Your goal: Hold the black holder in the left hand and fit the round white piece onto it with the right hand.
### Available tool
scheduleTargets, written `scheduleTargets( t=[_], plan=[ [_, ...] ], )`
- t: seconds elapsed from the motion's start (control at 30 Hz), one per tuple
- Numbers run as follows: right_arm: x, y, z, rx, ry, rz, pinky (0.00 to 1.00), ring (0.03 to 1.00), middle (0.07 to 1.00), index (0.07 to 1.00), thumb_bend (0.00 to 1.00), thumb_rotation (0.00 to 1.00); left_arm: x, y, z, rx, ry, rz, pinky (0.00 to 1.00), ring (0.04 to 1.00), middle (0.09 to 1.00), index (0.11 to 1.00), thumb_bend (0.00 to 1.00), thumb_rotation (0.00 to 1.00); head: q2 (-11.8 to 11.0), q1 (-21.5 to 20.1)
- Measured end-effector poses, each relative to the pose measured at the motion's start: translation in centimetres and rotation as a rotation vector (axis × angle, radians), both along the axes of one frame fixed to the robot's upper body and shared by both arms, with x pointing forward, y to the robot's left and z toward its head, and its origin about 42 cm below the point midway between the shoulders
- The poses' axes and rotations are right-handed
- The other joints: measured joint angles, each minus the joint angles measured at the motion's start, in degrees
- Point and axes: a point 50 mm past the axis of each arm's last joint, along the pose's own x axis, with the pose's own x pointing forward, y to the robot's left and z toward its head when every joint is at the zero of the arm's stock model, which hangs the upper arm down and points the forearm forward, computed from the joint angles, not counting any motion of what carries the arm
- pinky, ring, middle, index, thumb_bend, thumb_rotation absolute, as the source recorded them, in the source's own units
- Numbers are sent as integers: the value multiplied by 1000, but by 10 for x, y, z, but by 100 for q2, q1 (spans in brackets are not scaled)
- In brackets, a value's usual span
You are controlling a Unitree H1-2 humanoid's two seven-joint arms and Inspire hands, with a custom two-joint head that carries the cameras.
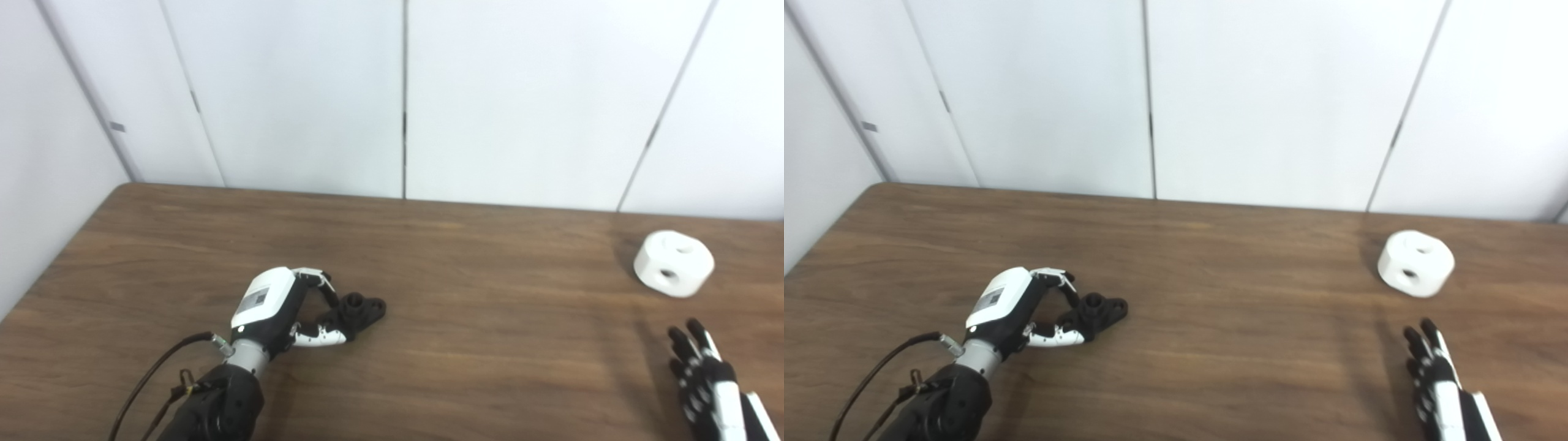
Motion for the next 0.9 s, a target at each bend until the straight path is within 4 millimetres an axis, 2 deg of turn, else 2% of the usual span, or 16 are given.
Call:
scheduleTargets(
  t=[0.13, 0.3, 0.4, 0.6, 0.7, 0.9],
  plan=[
    [1, 7, 1, -1, 7, -7, 1000, 1000, 959, 998, 595, 1000, -13, -23, -2, 13, 19, -77, 890, 885, 791, 487, 516, 63, 141, -193],
    [3, 16, 5, 5, 21, -2, 1000, 1000, 952, 992, 596, 1000, -29, -51, -3, -44, 42, -144, 885, 895, 795, 487, 516, 61, 325, -430],
    [5, 19, 7, 0, 27, 0, 1000, 997, 946, 991, 607, 1000, -37, -63, -4, -67, 52, -173, 947, 895, 795, 487, 515, 61, 431, -563],
    [7, 26, 12, -17, 39, 7, 1000, 999, 945, 993, 598, 1000, -54, -75, -10, -55, 47, -197, 995, 885, 793, 487, 516, 63, 580, -764],
    [8, 29, 13, -18, 50, 8, 1000, 1000, 943, 988, 618, 1000, -59, -80, -12, -55, 38, -214, 1000, 889, 799, 487, 515, 63, 711, -905],
    [11, 30, 15, -32, 57, 2, 1000, 1000, 947, 992, 620, 1000, -67, -88, -15, -69, 24, -254, 997, 880, 793, 486, 517, 62, 826, -1046]
  ],
)
